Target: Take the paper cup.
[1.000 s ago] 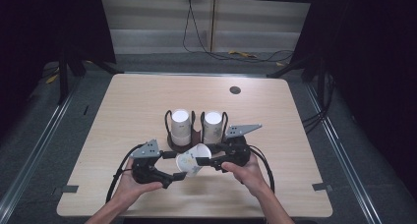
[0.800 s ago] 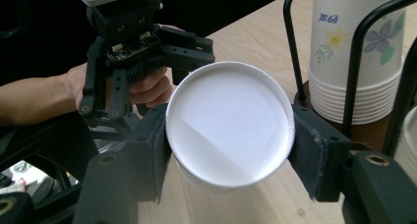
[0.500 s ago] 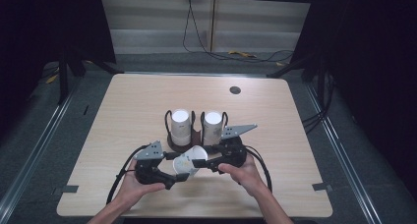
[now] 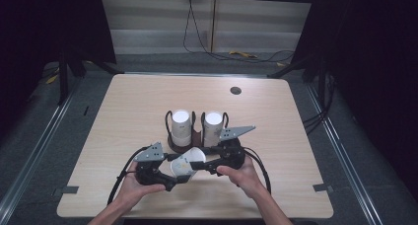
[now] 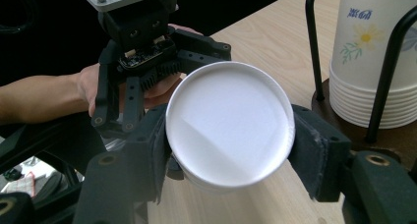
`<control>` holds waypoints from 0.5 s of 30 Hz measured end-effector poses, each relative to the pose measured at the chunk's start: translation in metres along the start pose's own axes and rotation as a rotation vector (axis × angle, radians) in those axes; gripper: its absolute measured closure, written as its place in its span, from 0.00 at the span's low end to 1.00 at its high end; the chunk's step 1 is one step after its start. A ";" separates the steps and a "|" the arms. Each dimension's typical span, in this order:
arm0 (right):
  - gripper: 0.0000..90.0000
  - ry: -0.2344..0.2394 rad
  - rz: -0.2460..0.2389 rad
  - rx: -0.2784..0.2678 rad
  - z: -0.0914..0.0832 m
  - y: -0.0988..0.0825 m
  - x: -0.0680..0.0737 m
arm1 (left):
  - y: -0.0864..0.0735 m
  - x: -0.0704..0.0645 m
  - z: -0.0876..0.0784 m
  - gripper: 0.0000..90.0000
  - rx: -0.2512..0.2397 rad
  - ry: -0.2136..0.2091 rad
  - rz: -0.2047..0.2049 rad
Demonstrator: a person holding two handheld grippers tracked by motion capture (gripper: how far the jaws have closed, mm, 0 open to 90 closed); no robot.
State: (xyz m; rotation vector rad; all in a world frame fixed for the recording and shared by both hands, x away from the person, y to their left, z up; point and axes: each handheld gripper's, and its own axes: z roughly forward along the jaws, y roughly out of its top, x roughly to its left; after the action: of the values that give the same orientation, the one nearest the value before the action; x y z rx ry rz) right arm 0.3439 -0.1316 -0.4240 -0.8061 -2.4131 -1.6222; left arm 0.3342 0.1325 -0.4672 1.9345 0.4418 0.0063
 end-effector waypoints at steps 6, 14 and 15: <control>0.42 -0.005 -0.008 0.002 0.000 0.000 0.000 | 0.000 0.001 0.005 0.21 0.000 -0.006 -0.002; 0.42 -0.006 -0.011 -0.017 -0.003 0.002 0.000 | 0.002 0.000 0.007 0.21 -0.032 -0.002 0.004; 0.42 -0.006 -0.011 -0.017 -0.003 0.002 0.000 | 0.001 0.001 0.008 0.21 -0.031 -0.003 0.000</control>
State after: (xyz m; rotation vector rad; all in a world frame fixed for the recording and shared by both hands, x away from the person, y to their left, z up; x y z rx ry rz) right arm 0.3439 -0.1336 -0.4212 -0.8031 -2.4158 -1.6488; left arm 0.3369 0.1252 -0.4696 1.9041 0.4376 0.0098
